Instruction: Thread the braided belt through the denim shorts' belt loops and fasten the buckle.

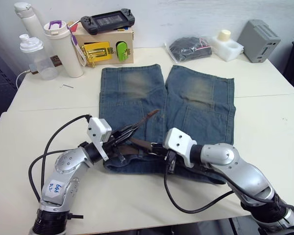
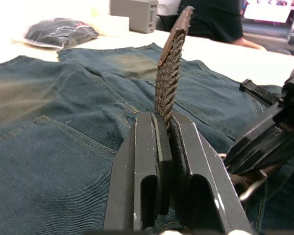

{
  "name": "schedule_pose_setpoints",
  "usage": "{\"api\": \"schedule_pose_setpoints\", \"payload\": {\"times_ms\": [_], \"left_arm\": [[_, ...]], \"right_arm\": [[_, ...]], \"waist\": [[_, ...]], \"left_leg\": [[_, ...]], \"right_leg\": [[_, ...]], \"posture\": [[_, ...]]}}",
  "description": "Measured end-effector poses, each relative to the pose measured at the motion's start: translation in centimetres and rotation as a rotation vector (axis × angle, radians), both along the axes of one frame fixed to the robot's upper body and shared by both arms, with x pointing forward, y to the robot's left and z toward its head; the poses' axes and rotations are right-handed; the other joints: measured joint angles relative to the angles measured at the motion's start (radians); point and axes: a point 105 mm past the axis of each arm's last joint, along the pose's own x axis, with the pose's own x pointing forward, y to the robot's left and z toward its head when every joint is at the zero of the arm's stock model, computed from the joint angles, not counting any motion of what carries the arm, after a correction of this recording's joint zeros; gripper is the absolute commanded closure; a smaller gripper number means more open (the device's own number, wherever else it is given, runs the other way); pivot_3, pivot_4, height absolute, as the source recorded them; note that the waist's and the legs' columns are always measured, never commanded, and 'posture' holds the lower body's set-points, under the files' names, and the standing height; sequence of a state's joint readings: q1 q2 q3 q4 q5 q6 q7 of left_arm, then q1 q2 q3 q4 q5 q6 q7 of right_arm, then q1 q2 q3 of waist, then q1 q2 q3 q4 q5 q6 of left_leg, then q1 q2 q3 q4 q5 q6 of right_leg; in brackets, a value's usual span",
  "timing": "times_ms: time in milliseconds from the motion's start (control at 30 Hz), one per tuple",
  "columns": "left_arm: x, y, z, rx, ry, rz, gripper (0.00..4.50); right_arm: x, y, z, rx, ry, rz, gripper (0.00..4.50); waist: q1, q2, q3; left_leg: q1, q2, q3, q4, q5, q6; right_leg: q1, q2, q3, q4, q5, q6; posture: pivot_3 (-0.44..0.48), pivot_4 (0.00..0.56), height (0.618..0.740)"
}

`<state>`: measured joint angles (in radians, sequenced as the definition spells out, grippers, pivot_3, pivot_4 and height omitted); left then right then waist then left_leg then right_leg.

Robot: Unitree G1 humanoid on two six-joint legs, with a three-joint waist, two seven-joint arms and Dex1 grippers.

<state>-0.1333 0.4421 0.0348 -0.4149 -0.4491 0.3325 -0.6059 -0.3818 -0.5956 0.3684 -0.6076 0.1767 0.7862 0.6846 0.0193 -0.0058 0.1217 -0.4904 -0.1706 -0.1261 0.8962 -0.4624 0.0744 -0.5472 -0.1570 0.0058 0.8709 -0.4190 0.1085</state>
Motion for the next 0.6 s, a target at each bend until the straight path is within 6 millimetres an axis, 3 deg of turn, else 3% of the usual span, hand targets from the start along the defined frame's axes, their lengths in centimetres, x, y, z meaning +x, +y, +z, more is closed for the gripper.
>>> {"api": "schedule_pose_setpoints", "payload": {"times_ms": [600], "left_arm": [[0.4,-2.0,1.9,0.037,-0.085,-0.107,4.5]], "right_arm": [[0.3,0.6,-0.1,-0.169,0.049,0.134,4.47]], "waist": [[-0.008,-0.002,-0.001]], "left_leg": [[0.0,0.0,0.0,0.0,0.0,0.0]], "right_leg": [[0.001,-0.001,0.0,0.0,0.0,0.0]], "posture": [[0.0,0.15,0.646]]}}
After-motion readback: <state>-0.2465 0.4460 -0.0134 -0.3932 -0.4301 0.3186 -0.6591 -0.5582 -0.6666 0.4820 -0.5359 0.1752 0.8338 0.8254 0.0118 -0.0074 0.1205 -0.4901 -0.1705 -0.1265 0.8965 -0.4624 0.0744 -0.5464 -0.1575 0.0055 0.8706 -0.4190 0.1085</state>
